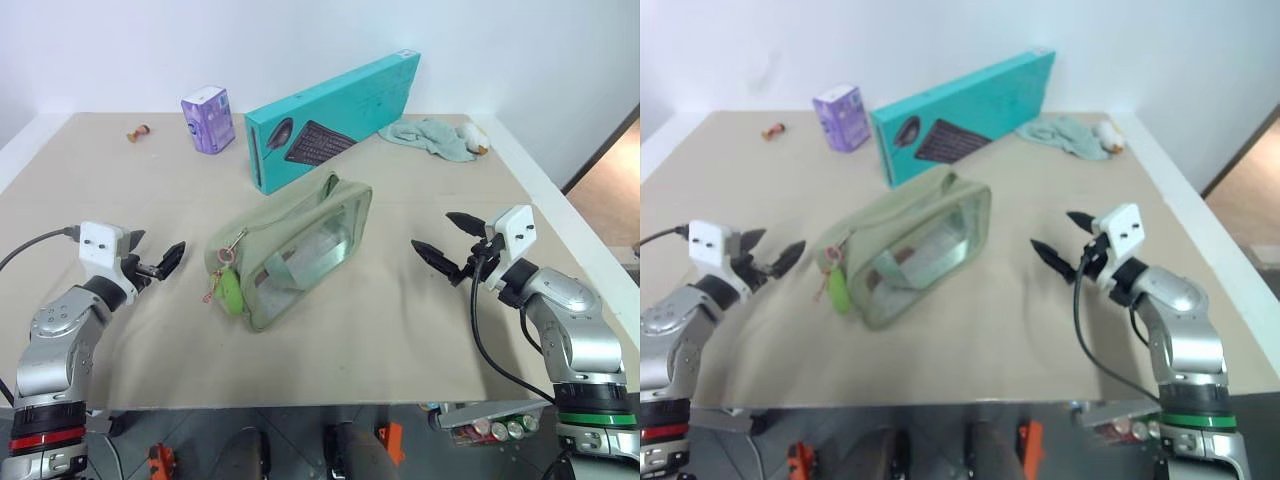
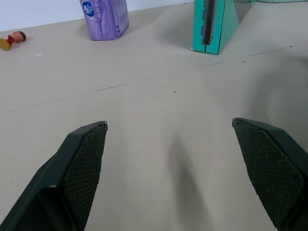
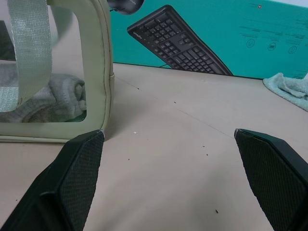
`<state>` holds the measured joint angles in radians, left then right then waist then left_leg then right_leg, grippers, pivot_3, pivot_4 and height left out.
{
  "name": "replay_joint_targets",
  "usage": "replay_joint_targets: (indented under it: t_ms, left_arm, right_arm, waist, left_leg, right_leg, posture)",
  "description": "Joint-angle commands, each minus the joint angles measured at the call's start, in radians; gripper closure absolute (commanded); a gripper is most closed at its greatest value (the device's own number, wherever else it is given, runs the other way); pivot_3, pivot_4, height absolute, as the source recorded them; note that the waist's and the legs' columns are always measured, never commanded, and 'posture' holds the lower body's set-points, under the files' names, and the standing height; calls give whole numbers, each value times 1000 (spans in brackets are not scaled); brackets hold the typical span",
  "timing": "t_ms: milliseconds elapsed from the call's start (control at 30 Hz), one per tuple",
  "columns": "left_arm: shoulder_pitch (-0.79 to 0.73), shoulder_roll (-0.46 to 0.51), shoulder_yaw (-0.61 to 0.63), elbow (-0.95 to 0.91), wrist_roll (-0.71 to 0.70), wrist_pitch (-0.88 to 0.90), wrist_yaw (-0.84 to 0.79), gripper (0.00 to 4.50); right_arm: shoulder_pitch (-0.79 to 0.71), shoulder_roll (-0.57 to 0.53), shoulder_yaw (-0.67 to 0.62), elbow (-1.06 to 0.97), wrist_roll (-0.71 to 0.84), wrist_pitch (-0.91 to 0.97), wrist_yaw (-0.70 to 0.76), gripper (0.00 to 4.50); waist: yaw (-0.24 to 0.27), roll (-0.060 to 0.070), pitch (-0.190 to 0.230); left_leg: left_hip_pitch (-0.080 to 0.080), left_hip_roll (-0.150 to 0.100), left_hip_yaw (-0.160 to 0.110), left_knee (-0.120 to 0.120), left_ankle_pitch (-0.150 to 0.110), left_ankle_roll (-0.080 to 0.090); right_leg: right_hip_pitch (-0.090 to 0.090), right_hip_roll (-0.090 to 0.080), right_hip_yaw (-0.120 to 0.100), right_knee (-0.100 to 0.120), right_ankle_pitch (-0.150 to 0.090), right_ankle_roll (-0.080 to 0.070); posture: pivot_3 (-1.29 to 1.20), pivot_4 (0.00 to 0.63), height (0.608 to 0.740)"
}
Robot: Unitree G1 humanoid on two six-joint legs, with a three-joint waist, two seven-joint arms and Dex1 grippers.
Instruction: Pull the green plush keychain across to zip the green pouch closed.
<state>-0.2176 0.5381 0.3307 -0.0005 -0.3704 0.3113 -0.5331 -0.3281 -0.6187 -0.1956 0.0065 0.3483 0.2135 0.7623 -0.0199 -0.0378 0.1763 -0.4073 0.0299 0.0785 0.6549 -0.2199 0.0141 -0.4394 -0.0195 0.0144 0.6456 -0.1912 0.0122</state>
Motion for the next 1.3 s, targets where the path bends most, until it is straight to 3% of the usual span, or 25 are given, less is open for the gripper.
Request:
replay_joint_targets:
  t_ms: [33,433,600,733,867,1067,1300]
  left_arm:
    - [-12,4,6,-57,-8,-28,-3,185]
    - [-27,-1,17,-70,-87,-11,-60,185]
    - [-157,135,38,-110,-304,164,-262,185]
    - [-281,282,25,-134,-457,342,-403,185]
    - [-292,340,-14,-182,-531,446,-483,185]
    - [-310,314,-62,-242,-582,508,-482,185]
    - [-316,277,-77,-260,-572,491,-452,185]
  right_arm:
    - [-17,-14,-4,-8,1,-20,15,0]
    - [-4,-18,-4,-39,8,-3,28,0]
    - [-50,-36,5,-39,27,31,58,0]
    - [-140,-57,30,10,28,31,116,0]
    - [-282,-76,72,120,7,8,200,0]
    - [-521,-58,188,309,-36,-41,370,0]
    - [-698,23,285,544,-110,-162,499,0]
  waist:
    - [0,0,0]
    - [0,0,0]
    - [0,-3,2]
    - [-4,-3,2]
    - [-9,-1,2]
    - [-10,-1,3]
    - [-10,-1,3]
  left_leg:
    - [0,0,0,0,0,0]
    - [0,0,1,0,0,0]
    - [-1,0,0,1,0,0]
    - [-1,0,1,1,0,0]
    - [0,-1,2,-1,0,0]
    - [-1,1,0,-1,0,0]
    - [-1,0,0,-1,0,0]
  right_leg:
    - [0,0,0,0,0,0]
    - [0,1,1,0,0,0]
    - [-1,2,0,0,1,0]
    - [-2,2,1,0,0,-2]
    - [-2,2,2,0,0,0]
    - [-2,4,1,1,-1,-1]
    - [-2,3,2,1,-1,-1]
  posture:
    - [0,150,740]
    - [0,150,740]
    - [0,150,740]
    - [0,150,740]
    - [0,150,740]
    - [0,150,740]
    - [0,150,740]
